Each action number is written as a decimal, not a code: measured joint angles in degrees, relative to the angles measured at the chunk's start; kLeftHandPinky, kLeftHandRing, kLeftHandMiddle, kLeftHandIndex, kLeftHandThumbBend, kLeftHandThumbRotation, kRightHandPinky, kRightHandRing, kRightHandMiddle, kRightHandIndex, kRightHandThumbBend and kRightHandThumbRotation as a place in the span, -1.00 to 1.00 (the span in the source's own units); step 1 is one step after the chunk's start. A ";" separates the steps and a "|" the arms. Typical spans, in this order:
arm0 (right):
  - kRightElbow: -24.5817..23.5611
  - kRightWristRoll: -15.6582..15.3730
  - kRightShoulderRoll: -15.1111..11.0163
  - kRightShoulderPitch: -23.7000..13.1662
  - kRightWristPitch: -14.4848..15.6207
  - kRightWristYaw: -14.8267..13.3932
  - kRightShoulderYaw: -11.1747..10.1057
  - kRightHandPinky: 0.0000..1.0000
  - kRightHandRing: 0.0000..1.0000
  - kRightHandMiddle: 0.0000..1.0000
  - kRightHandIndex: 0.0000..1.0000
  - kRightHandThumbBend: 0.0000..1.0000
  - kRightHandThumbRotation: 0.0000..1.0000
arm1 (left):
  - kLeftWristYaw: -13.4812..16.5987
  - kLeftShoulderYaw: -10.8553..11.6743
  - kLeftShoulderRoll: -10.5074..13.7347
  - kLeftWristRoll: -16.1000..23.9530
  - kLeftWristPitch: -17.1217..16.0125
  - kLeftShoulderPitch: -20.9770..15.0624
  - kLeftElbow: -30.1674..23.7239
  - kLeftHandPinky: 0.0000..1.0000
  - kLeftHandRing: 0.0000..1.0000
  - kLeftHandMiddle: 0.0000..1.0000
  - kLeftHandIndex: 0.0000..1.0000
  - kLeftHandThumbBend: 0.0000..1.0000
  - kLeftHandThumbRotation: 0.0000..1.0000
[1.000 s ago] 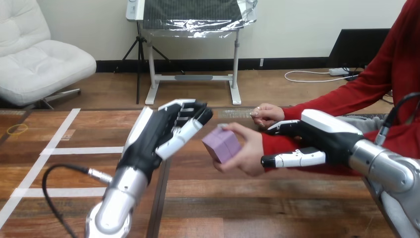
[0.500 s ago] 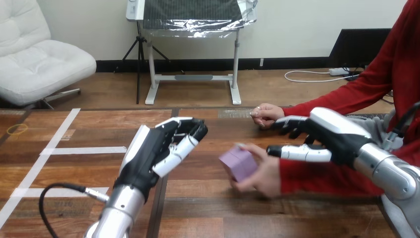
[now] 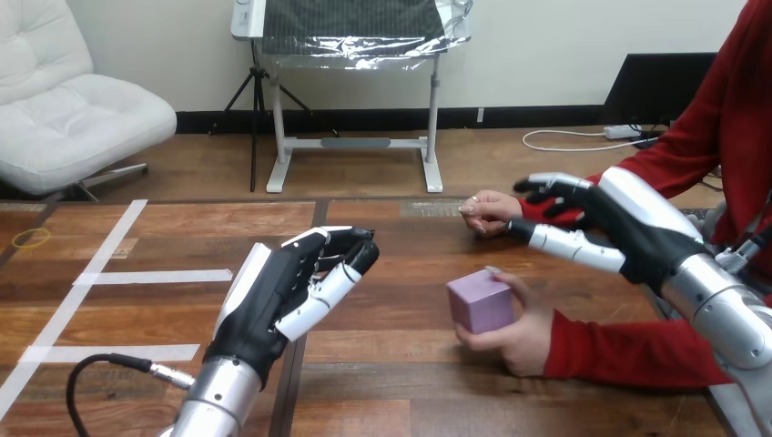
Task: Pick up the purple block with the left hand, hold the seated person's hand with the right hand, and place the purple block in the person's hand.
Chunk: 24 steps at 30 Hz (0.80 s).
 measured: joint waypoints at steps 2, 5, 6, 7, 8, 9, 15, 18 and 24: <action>-0.86 0.75 0.35 0.51 -0.28 -0.28 -0.45 0.29 0.59 0.68 0.72 0.59 1.00 | -0.28 0.04 0.28 -0.21 -0.45 0.24 0.02 0.25 0.45 0.46 0.40 0.11 0.39; -2.36 2.07 0.79 1.47 -0.69 -0.51 -0.98 0.32 0.60 0.69 0.72 0.52 1.00 | -0.56 0.16 0.68 -0.60 -1.18 0.63 0.04 0.25 0.45 0.45 0.40 0.08 0.37; -2.79 2.36 0.98 1.80 -0.96 -0.64 -1.15 0.32 0.60 0.69 0.72 0.51 1.00 | -0.64 0.25 0.77 -0.82 -1.47 0.79 0.07 0.25 0.45 0.45 0.39 0.07 0.36; -3.29 2.75 1.17 2.16 -1.27 -0.82 -1.28 0.34 0.61 0.69 0.72 0.49 1.00 | -0.70 0.36 0.85 -1.04 -1.77 0.95 0.09 0.26 0.45 0.45 0.40 0.06 0.35; -3.80 3.25 1.40 2.56 -1.66 -1.02 -1.41 0.35 0.61 0.69 0.72 0.49 1.00 | -0.76 0.51 0.90 -1.42 -2.09 1.15 0.10 0.26 0.45 0.46 0.40 0.04 0.34; -4.40 3.58 1.66 3.00 -1.92 -1.21 -1.57 0.36 0.62 0.69 0.72 0.48 1.00 | -0.81 0.69 0.92 -1.88 -2.42 1.36 0.10 0.26 0.45 0.46 0.40 0.03 0.33; -8.89 6.52 3.66 6.21 -3.04 -1.98 -2.67 0.45 0.66 0.71 0.73 0.40 1.00 | -1.08 2.28 0.88 -4.58 -5.42 3.26 0.09 0.28 0.45 0.46 0.39 -0.06 0.26; -10.74 9.36 5.16 7.97 -3.91 -1.98 -3.45 0.49 0.68 0.72 0.73 0.40 1.00 | -1.18 3.12 0.85 -6.41 -7.82 4.52 0.13 0.28 0.46 0.46 0.36 -0.06 0.25; -13.28 16.10 8.53 11.24 -6.96 -1.76 -4.67 0.52 0.69 0.74 0.74 0.40 1.00 | -1.15 4.86 0.42 -9.36 -12.81 6.85 0.02 0.26 0.47 0.48 0.34 -0.01 0.29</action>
